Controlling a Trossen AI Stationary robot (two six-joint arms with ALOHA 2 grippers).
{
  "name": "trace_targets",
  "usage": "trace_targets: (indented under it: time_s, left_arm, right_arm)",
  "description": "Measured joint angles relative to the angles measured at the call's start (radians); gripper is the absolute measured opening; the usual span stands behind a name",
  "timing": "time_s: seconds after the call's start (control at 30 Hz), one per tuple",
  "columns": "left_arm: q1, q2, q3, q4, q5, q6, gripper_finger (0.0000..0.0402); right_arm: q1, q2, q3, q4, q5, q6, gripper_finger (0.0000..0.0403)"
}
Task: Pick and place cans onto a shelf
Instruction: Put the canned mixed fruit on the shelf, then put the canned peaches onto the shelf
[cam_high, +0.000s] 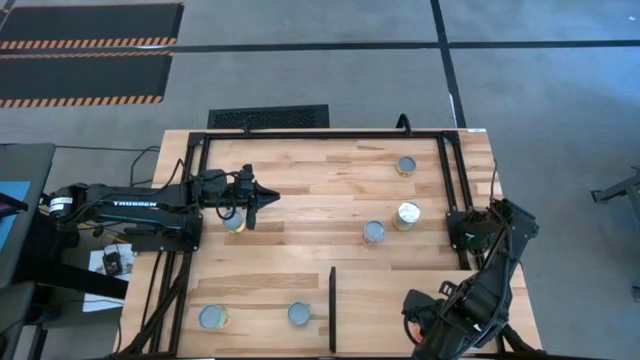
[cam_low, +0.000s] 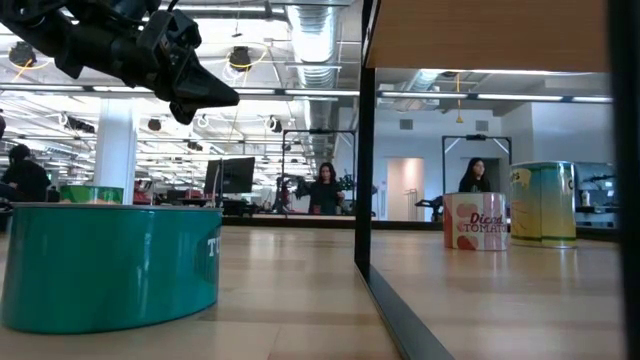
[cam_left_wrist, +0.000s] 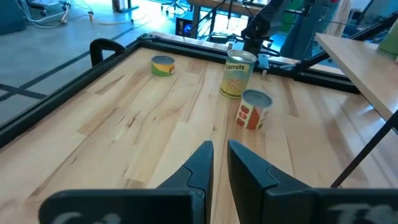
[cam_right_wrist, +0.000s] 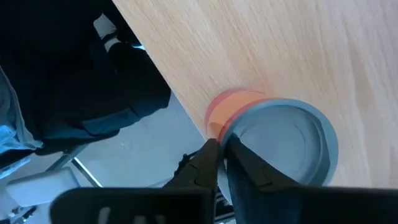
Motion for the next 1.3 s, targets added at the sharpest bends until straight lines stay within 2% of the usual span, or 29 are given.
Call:
trace_targets:
  time_s: [0.5, 0.63, 0.73, 0.83, 1.0, 1.17, 1.3]
  left_arm:
    - [0.0, 0.0, 0.0, 0.0, 0.0, 0.0, 0.0032]
    - [0.0, 0.0, 0.0, -0.003, 0.005, 0.001, 0.0031]
    - [0.0, 0.0, 0.0, -0.023, 0.008, 0.016, 0.0031]
    - [0.0, 0.0, 0.0, -0.063, 0.008, 0.012, 0.0032]
    - [-0.001, 0.0, 0.0, -0.105, 0.007, 0.006, 0.0031]
    - [-0.002, 0.0, 0.0, -0.101, 0.008, 0.062, 0.0031]
    - [-0.002, 0.0, 0.0, -0.079, 0.009, 0.07, 0.0031]
  right_arm:
    - [-0.001, 0.002, -0.002, 0.031, -0.021, 0.022, 0.0129]
    - [-0.003, 0.002, 0.005, 0.03, -0.019, -0.016, 0.0135]
    - [-0.011, 0.002, 0.023, 0.026, 0.014, -0.088, 0.0124]
    - [-0.033, 0.002, 0.039, 0.027, 0.072, -0.201, 0.0093]
    - [-0.097, 0.002, 0.041, 0.043, 0.194, -0.486, 0.0015]
    - [-0.191, 0.002, 0.029, 0.137, 0.379, -0.852, 0.001]
    - [-0.312, -0.001, -0.029, 0.3, 0.362, -1.157, 0.0005]
